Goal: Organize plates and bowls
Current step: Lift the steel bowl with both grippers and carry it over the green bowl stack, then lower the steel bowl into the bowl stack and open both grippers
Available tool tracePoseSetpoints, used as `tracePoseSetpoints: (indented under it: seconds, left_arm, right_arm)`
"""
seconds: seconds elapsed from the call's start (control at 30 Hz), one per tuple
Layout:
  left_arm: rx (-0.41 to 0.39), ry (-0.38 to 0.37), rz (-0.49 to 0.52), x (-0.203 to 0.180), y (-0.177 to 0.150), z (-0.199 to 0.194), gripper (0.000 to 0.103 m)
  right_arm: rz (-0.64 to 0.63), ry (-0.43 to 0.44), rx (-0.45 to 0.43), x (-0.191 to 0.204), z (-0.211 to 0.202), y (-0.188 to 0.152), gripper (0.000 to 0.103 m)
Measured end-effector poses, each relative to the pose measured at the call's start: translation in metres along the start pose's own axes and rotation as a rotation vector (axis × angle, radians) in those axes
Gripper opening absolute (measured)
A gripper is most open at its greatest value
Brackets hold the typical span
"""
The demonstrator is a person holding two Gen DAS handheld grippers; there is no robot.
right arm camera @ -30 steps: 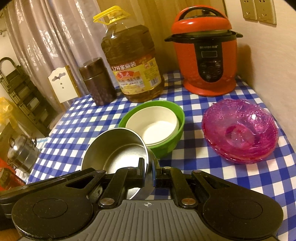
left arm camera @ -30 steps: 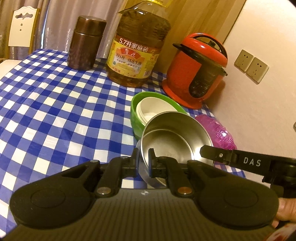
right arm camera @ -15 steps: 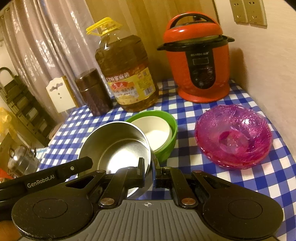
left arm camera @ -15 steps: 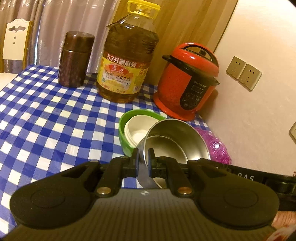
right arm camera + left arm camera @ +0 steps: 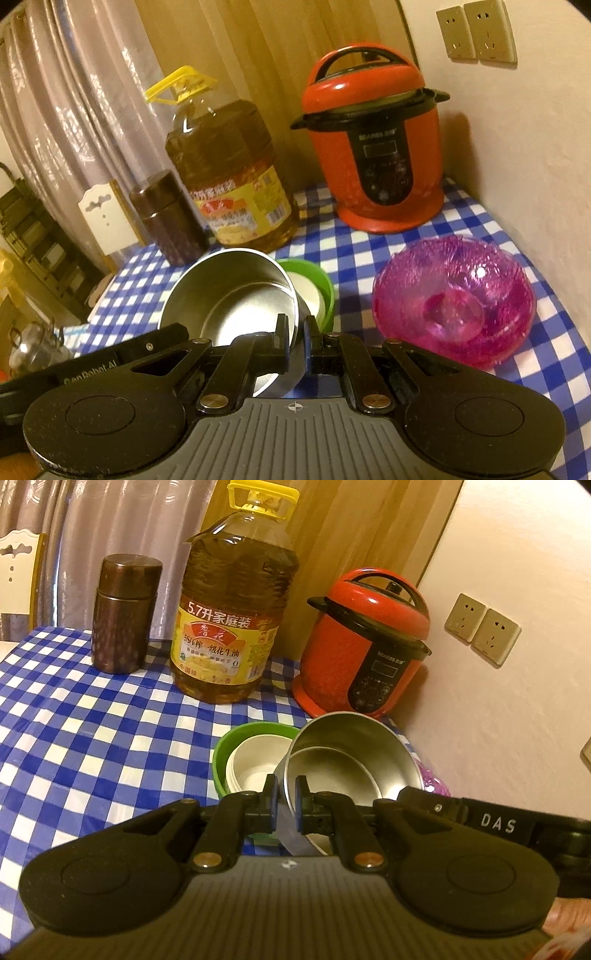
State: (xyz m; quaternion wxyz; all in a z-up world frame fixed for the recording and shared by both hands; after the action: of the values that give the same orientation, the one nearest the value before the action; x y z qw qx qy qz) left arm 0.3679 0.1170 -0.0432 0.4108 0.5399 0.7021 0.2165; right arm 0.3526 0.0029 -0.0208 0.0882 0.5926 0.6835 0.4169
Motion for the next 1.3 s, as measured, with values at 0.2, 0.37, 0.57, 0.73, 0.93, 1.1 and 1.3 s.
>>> tracePoseSetpoints:
  seconds: [0.2,0.37,0.57,0.73,0.93,1.1,1.3]
  left_arm:
    - [-0.013,-0.007,-0.007,0.004,0.015,0.012,0.007]
    - [-0.011,-0.019,-0.019,0.009,0.025,0.024,0.007]
    - [-0.008,-0.016,-0.043,0.022,0.033,0.038,0.007]
    - [0.003,-0.005,-0.051,0.03,0.034,0.048,0.007]
    - [0.021,-0.007,-0.047,0.032,0.03,0.056,0.007]
    - [0.026,-0.007,-0.045,0.031,0.03,0.059,0.007]
    - [0.049,-0.002,-0.051,0.032,0.027,0.064,0.008]
  right_arm:
    - [0.0,-0.01,-0.003,0.0,0.012,0.006,0.008]
    - [-0.004,-0.016,-0.013,0.0,0.026,0.018,0.007]
    - [-0.005,-0.021,0.008,0.002,0.049,0.021,0.007]
    - [-0.007,-0.027,0.026,0.003,0.063,0.02,0.007]
    - [0.001,-0.039,0.041,-0.003,0.074,0.016,0.007]
    - [0.004,-0.044,0.043,-0.007,0.077,0.016,0.006]
    - [0.015,-0.047,0.048,-0.009,0.083,0.017,0.006]
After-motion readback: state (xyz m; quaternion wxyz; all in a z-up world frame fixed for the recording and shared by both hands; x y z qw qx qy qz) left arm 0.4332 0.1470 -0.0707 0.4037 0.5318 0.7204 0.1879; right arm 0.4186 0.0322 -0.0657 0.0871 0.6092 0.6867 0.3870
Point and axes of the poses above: each gripper's, at about its wrist camera, not at the fingertips, and z roughly the way its jaws point, x to its left, y to its top, the point moved 9 cm from there along z, roughly the way its jaws point, and after that the axes turned 1 degree about -y, right-handed, at the moved point
